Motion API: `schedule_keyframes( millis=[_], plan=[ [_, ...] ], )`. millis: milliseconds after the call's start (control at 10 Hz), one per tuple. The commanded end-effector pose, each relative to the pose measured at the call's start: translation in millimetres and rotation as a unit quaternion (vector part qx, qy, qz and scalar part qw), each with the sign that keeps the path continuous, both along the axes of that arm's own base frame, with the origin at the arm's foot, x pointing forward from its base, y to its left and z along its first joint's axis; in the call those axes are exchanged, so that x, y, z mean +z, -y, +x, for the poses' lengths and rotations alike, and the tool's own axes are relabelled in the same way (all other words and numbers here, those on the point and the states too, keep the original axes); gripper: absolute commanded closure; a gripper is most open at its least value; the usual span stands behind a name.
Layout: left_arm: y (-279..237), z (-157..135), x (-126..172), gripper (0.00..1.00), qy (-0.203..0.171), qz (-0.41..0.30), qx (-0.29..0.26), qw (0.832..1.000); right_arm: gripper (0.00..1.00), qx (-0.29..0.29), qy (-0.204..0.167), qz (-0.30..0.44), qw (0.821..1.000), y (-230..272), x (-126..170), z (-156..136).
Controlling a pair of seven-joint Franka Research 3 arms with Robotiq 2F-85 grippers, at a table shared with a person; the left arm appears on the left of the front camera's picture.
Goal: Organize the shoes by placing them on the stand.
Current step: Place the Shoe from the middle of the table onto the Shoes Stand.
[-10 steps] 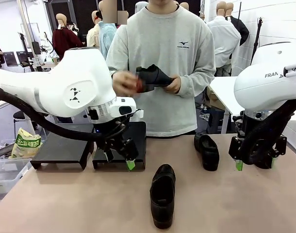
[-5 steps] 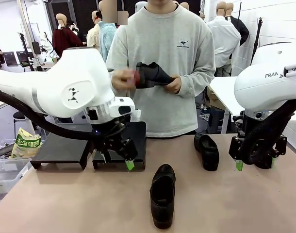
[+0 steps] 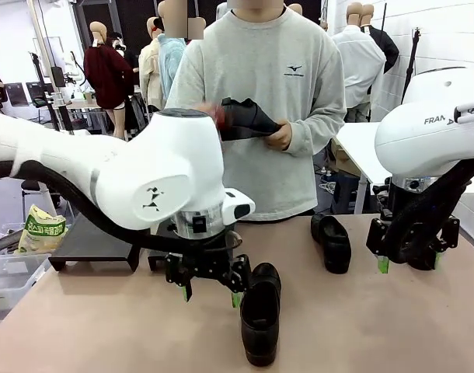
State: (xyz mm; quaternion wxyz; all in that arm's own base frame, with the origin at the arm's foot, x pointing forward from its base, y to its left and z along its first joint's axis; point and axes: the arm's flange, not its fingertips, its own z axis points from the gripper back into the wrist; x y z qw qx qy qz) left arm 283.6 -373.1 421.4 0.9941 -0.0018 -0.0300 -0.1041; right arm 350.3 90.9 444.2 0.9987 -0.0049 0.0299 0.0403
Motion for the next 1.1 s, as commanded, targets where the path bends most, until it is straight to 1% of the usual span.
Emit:
schedule_keyframes(
  millis=[0, 100, 200, 300, 400, 500, 800, 1000],
  plan=[
    [12.6, 13.7, -13.5, 0.00, 0.010, 0.013, 0.021, 1.000, 0.00, -0.007, 0.000, -0.001, 1.000, -1.0, 0.1, -0.4],
    [17.1, 13.7, -24.4, 0.00, 0.021, 0.003, 0.036, 0.999, 0.00, -0.007, 0.000, -0.001, 1.000, -1.0, 0.1, -0.4],
    [21.8, 11.8, -26.8, 0.00, 0.024, -0.020, 0.052, 0.998, 0.00, -0.007, 0.000, -0.001, 1.000, -1.0, 0.1, -0.4],
    [22.8, 18.0, -27.6, 0.00, 0.041, -0.041, 0.068, 0.996, 0.00, -0.007, 0.000, -0.001, 1.000, -1.0, 0.1, -0.4],
    [23.9, 21.8, -27.4, 0.00, 0.044, -0.060, 0.083, 0.994, 0.00, -0.007, 0.000, -0.001, 1.000, -1.0, 0.1, -0.4],
    [26.9, 23.1, -30.2, 0.00, 0.044, -0.072, 0.088, 0.993, 0.00, -0.007, 0.000, -0.001, 1.000, -1.0, 0.1, -0.4],
    [33.9, 30.7, -49.6, 0.00, 0.032, -0.049, 0.099, 0.993, 0.00, -0.007, 0.000, -0.001, 1.000, -1.0, 0.1, -0.4],
    [39.1, 26.6, -60.3, 0.00, 0.024, -0.047, 0.094, 0.994, 0.00, -0.007, 0.000, -0.001, 1.000, -1.0, 0.1, -0.4]
  ],
)
